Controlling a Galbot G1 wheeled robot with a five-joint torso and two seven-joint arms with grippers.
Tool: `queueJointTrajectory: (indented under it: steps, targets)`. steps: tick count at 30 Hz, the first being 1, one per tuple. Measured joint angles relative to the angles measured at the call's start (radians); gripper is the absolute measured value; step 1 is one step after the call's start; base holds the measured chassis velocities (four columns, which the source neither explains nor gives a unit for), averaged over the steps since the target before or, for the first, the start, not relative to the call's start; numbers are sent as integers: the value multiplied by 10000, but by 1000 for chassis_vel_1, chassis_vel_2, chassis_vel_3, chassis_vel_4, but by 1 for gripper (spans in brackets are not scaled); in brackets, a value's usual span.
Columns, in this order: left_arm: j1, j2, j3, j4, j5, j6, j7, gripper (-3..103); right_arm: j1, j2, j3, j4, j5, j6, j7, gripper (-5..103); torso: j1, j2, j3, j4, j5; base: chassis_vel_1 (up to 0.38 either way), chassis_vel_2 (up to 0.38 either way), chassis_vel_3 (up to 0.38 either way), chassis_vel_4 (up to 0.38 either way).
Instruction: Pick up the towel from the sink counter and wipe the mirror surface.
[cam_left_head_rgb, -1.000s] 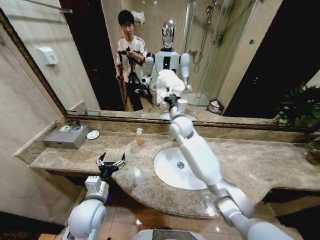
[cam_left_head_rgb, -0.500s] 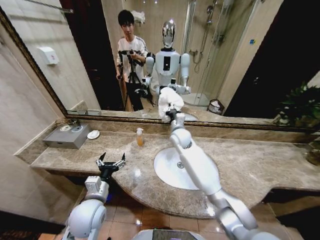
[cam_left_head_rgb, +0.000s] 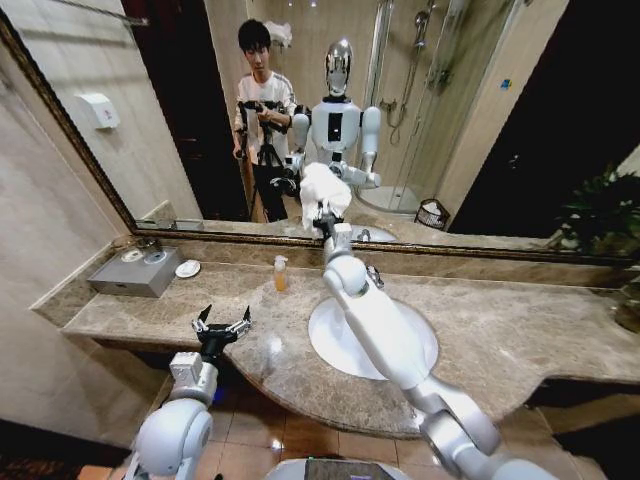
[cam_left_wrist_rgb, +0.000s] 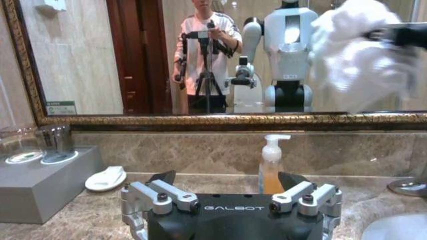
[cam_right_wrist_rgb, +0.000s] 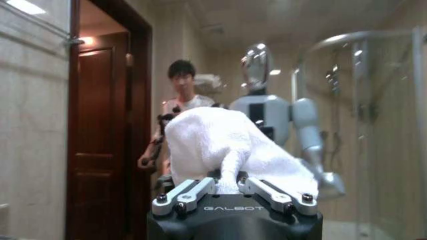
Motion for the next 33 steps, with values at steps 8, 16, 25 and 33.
queueJointTrajectory:
  steps: [8, 16, 25, 33]
  targets:
    - [0, 0, -1, 0, 0, 0, 0, 100, -2646, -2280, 516, 3218, 368, -421, 309, 8, -4, 1, -2, 4, 1, 0, 0, 0, 0]
    - [0, 0, 0, 0, 1, 0, 1, 100, -5893, -3778, 1517, 4620, 299, -456, 407, 8, -4, 1, -3, 9, 0, 0, 0, 0, 0]
    - [0, -1, 0, -1, 1, 0, 1, 100, -8409, -2962, 2657, 4998, -726, 42, 35, 8, -4, 2, -2, 6, 0, 0, 0, 0, 0]
    - [0, 0, 0, 0, 0, 0, 1, 100, -8622, -2693, 2941, 4858, -947, 240, -308, 8, -1, 1, -1, 8, -2, 0, 0, 0, 0]
